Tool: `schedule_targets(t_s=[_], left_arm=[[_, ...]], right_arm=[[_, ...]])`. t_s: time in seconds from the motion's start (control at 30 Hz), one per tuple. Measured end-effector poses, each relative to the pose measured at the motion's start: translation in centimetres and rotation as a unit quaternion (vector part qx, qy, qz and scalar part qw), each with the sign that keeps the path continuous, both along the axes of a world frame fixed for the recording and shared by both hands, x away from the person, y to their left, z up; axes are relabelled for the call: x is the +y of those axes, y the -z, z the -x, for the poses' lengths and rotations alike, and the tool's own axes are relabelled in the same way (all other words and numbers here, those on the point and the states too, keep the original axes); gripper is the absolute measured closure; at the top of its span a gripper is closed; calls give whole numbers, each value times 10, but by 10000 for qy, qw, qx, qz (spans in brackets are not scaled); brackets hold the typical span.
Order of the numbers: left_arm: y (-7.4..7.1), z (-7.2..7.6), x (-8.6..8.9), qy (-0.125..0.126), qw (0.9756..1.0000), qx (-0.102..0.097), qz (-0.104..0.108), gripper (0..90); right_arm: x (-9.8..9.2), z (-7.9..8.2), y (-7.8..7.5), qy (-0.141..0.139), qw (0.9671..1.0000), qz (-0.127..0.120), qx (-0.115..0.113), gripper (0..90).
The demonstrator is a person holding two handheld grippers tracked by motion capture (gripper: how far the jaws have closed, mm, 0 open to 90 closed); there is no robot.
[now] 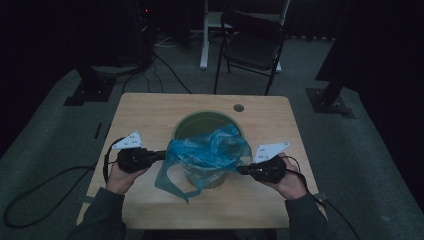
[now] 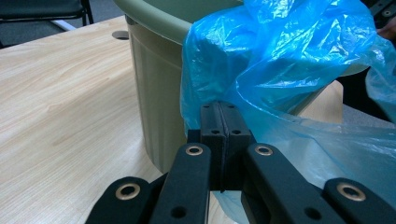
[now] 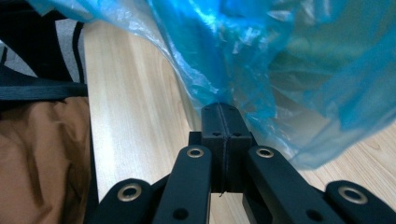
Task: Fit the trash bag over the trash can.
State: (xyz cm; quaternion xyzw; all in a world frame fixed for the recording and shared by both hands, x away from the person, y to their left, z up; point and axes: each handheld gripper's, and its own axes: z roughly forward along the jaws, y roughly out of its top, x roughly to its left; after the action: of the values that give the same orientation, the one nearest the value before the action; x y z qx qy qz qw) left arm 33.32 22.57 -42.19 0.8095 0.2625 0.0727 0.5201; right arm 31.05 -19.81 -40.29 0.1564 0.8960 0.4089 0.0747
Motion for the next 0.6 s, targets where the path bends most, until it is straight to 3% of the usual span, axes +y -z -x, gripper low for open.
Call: schedule_targets(t_s=[0.4,0.6], left_arm=[[8,-4,6,-209,9996,96,-156,900],[7,-2,4,-113,9999,37,-85,900]], right_arm=[[8,5,0,-218,9998,37,10,900],[3,1,1,-69,9999,69,31,900]])
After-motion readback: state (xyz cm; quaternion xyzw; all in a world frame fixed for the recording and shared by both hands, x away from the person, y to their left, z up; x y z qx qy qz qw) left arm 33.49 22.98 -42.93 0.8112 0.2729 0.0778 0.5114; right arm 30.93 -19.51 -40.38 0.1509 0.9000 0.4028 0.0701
